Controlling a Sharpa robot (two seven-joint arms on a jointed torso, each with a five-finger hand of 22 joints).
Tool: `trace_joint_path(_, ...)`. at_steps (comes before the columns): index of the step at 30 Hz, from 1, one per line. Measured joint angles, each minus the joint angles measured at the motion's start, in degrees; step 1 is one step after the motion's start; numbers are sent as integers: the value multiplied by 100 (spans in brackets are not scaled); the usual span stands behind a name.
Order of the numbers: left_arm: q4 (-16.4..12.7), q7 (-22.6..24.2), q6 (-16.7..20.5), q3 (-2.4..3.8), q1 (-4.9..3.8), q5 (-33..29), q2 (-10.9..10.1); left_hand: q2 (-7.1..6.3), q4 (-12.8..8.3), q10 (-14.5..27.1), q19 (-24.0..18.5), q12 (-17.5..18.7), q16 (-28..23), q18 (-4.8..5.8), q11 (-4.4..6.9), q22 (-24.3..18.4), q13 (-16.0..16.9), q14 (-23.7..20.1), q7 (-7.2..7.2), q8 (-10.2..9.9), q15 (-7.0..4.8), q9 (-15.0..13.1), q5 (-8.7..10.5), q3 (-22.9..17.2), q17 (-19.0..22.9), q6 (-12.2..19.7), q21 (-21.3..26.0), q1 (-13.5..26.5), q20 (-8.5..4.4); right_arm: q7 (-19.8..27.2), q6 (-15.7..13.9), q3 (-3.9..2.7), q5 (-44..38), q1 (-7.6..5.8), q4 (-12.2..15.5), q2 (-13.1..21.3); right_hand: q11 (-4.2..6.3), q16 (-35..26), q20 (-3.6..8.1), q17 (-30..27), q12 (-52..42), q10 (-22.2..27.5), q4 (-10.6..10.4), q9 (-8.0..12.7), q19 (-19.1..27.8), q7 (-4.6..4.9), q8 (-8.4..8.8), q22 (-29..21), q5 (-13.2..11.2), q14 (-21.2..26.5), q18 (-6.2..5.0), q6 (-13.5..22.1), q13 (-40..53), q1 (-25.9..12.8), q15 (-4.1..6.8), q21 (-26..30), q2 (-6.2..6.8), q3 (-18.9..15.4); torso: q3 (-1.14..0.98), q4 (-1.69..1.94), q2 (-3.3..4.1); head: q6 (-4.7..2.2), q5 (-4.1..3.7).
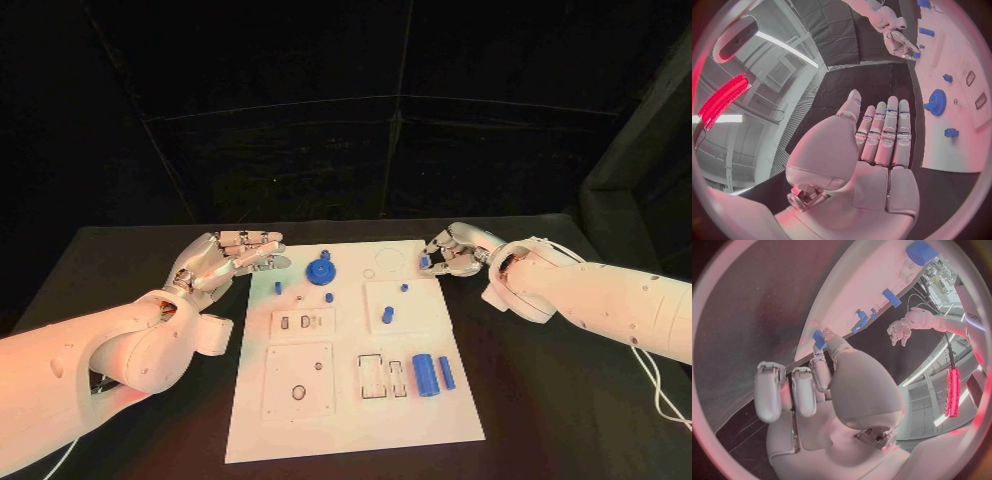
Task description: Assemble the parts on the task board
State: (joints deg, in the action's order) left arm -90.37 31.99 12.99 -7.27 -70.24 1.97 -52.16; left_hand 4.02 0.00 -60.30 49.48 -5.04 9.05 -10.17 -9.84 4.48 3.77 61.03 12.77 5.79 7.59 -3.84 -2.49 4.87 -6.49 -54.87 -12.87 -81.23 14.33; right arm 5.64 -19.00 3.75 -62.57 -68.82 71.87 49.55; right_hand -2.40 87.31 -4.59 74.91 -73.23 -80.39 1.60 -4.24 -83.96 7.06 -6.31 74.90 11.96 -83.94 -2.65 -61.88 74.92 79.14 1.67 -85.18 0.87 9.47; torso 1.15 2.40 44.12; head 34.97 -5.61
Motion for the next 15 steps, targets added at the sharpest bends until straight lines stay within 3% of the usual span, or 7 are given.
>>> trace_joint_path(10,-8,0,0,0,0,0,-5,0,0,0,0,0,0,0,0,1,0,0,0,0,0,0,0,0,0,0,0,0,0,54,-150,2,-1,2,91,16,58,37,43,0,-25,-58,22,0,1,-24,-62,0,-32,1,1,-64,1,-74,40,-45,-76,150,-2,1,-4,10,13)
trace_joint_path(15,-28,0,0,-1,0,0,-15,0,0,0,0,0,0,0,0,1,0,0,0,0,0,0,0,0,0,0,0,0,0,38,-309,-1,22,2,433,132,57,37,43,0,-26,-58,13,0,1,-25,-62,0,18,1,0,-63,1,-103,40,-45,-105,190,3,-3,-15,3,11)
